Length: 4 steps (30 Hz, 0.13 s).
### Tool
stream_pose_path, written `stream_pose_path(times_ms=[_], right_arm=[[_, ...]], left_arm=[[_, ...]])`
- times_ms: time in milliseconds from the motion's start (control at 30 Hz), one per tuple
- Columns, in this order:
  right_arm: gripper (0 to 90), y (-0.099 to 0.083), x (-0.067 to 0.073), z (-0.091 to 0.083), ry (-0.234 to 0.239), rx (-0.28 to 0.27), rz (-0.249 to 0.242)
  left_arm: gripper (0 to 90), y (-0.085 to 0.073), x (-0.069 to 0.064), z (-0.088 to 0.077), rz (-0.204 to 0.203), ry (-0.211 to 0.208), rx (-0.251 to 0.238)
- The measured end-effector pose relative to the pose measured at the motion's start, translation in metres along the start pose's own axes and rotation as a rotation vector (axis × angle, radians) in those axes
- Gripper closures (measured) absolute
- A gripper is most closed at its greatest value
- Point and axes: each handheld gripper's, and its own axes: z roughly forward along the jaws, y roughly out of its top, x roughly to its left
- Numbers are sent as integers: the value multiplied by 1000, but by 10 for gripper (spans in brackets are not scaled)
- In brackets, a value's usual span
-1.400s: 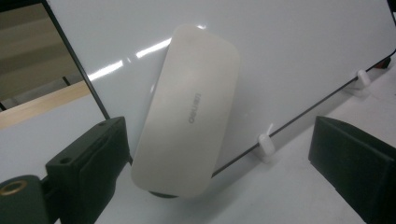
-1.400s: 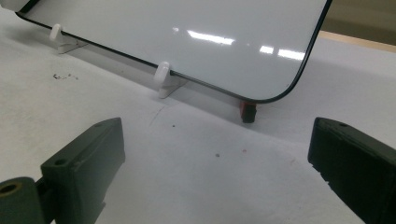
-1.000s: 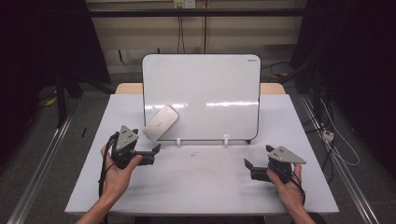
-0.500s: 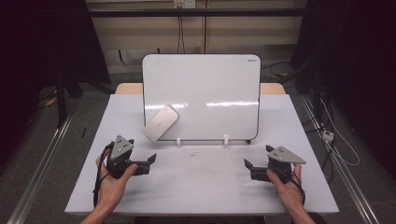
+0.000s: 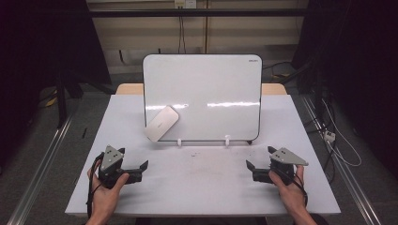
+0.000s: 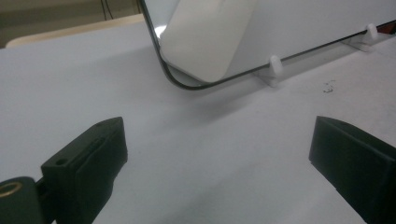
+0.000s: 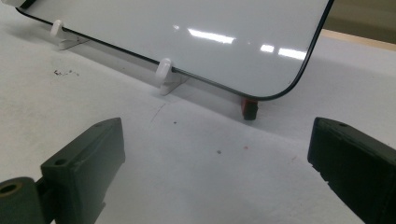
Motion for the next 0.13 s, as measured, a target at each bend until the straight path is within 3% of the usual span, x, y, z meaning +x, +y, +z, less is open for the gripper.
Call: stream_pose_path(times_ms=[133], right_arm=[[41,0,0,1,0,1,0]], left_arm=[[43,-1,-1,2,3,-14,15]])
